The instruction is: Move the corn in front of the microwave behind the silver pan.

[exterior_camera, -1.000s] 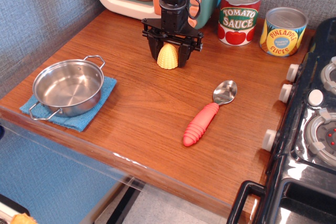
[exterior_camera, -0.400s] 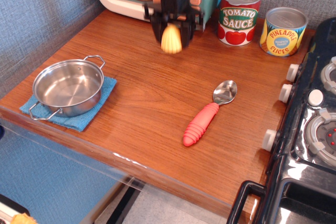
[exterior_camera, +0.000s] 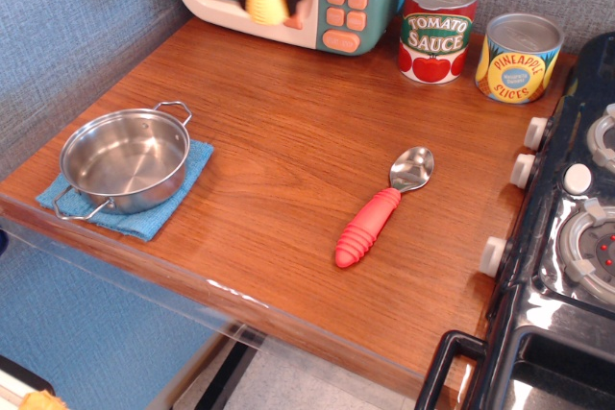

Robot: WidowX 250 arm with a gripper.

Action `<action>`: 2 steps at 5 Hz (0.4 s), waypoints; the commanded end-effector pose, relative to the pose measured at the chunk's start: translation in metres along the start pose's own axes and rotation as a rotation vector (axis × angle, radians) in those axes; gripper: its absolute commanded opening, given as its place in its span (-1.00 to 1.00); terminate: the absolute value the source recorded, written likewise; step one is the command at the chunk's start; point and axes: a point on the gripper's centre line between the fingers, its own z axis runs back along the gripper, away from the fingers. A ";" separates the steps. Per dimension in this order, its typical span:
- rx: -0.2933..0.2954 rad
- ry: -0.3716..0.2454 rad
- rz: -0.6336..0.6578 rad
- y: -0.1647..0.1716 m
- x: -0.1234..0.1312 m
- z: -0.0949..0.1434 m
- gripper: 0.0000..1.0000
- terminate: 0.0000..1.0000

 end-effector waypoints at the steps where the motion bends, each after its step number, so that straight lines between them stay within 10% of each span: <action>1: 0.041 -0.010 0.069 0.060 -0.016 0.006 -1.00 -1.00; 2: 0.024 0.016 0.080 0.075 -0.025 -0.013 -1.00 -1.00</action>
